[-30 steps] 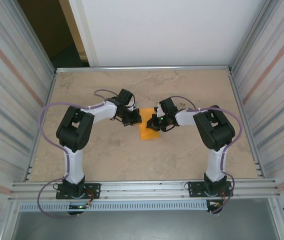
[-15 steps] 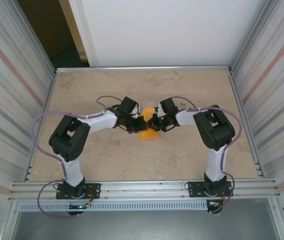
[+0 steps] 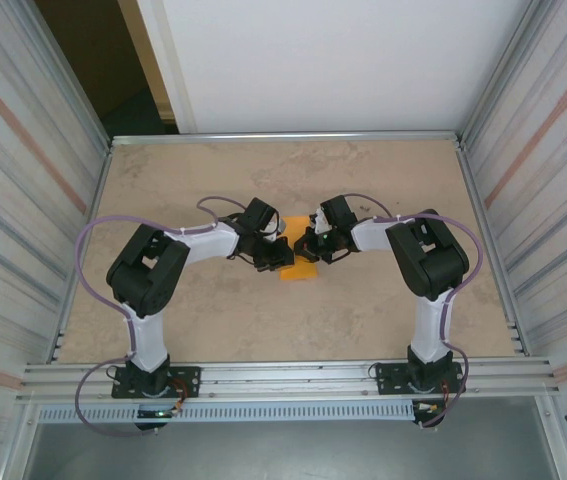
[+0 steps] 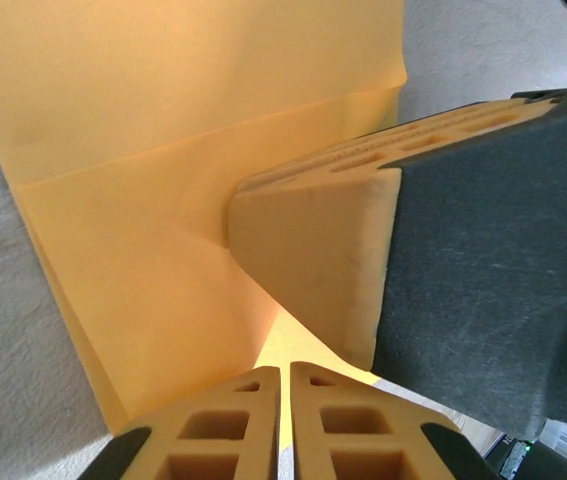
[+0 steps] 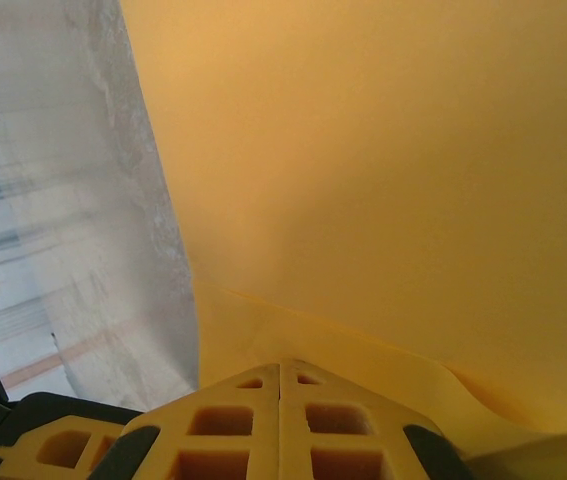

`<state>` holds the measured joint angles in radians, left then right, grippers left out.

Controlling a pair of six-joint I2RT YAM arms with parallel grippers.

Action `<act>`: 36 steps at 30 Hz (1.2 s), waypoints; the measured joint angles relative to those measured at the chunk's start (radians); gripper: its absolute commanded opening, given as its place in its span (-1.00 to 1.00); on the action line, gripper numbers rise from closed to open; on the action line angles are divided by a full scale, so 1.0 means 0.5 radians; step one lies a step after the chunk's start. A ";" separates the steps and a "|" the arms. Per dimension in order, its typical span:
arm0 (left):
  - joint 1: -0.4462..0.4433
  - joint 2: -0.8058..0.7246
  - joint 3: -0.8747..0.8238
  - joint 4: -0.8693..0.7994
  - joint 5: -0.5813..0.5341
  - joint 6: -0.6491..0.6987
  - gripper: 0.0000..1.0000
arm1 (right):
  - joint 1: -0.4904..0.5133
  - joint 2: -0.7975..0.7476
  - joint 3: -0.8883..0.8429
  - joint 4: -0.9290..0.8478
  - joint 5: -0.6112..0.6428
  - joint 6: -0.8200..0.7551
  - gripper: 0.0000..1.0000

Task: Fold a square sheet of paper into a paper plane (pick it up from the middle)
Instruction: Fold the triangle a second time at the center of the table.

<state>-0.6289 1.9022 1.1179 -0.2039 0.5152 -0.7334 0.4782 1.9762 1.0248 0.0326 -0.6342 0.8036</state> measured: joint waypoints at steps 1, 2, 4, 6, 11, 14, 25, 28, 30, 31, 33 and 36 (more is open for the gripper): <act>0.000 0.002 0.000 -0.002 -0.001 0.000 -0.75 | 0.000 0.000 0.000 0.000 0.000 0.000 -1.00; 0.000 0.004 0.000 -0.002 -0.001 0.002 -0.75 | 0.000 0.000 0.000 0.000 0.000 0.000 -1.00; 0.000 0.008 0.000 -0.008 -0.006 0.008 -0.75 | -0.001 0.000 0.000 0.000 0.000 0.000 -1.00; 0.000 0.012 0.001 -0.018 -0.009 0.015 -0.75 | -0.001 0.000 0.000 -0.001 0.000 0.000 -1.00; 0.000 0.034 0.008 -0.056 -0.027 0.055 -0.76 | -0.001 0.002 0.001 -0.002 -0.001 0.000 -1.00; 0.000 0.037 0.013 -0.079 -0.039 0.076 -0.76 | -0.001 0.003 0.005 -0.007 -0.003 0.000 -1.00; 0.000 0.038 0.054 -0.182 -0.099 0.140 -0.78 | -0.011 0.014 0.014 -0.019 -0.035 0.000 -1.00; 0.000 0.046 0.058 -0.204 -0.115 0.159 -0.79 | -0.012 0.014 0.017 -0.021 -0.037 0.000 -1.00; 0.000 0.057 0.061 -0.217 -0.121 0.164 -0.79 | -0.012 0.015 0.021 -0.027 -0.037 0.000 -1.00; 0.001 0.060 0.066 -0.224 -0.122 0.166 -0.79 | -0.012 0.016 0.023 -0.029 -0.037 0.000 -1.00; 0.000 0.060 0.072 -0.233 -0.130 0.168 -0.80 | -0.014 0.017 0.024 -0.034 -0.038 0.000 -1.00; 0.001 0.061 0.077 -0.243 -0.140 0.169 -0.83 | -0.014 0.017 0.028 -0.037 -0.040 -0.001 -1.00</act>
<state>-0.6285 1.9327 1.1564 -0.3252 0.4450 -0.6487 0.4713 1.9846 1.0389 0.0143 -0.6544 0.8032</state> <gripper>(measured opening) 0.092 0.053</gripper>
